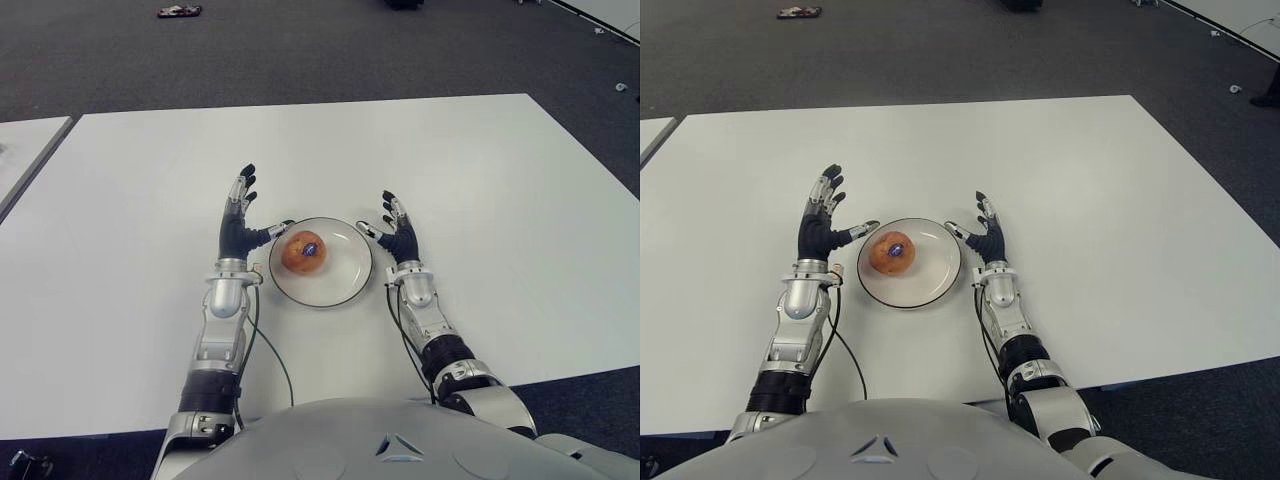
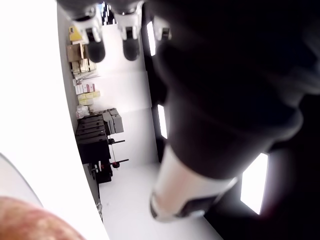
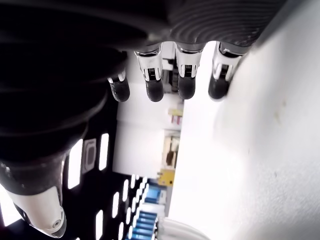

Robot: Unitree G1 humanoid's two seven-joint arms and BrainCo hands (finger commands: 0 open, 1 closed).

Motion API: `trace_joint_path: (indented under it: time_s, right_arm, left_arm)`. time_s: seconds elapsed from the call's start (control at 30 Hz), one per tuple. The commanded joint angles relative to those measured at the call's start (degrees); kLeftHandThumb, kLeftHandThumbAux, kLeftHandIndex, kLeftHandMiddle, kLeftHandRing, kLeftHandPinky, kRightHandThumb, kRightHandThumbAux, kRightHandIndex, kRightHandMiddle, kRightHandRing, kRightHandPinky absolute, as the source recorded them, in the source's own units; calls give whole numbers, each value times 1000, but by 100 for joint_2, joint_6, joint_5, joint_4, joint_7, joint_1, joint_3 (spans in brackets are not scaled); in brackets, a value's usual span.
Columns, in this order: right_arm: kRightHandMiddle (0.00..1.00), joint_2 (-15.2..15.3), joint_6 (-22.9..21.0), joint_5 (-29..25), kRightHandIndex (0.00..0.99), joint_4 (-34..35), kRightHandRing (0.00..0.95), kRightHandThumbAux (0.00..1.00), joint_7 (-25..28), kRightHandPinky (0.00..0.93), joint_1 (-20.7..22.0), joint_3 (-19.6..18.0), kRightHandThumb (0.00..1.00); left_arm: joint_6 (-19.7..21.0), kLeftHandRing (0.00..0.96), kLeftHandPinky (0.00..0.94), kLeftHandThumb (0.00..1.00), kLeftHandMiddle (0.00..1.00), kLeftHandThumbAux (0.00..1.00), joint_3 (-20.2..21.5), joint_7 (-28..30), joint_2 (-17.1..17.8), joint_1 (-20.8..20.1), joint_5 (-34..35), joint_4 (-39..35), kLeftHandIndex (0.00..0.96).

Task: Put the apples into the plate.

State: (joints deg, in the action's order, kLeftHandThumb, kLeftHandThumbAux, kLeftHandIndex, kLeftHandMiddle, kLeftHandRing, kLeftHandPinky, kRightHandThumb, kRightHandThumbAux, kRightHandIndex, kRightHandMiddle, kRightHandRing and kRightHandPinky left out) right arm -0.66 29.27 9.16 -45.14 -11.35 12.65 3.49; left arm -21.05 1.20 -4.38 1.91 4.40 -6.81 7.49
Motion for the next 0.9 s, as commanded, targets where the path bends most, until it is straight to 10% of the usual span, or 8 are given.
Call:
trace_joint_path:
  time_s: [0.03,0.9]
  right_arm:
    - [22,4,-105,-13,3,-137,32,687,27,76,-267,-16,118]
    - [29,-55,-153,-187,0,-164,42,731,232,95,-264,-81,138]
  left_arm:
    - [-101,0,0,0,0,313,-7,-82,-11,76,-46,169,0]
    - [-242,0,0,0,0,241,583,-138,213,-17,417,267,0]
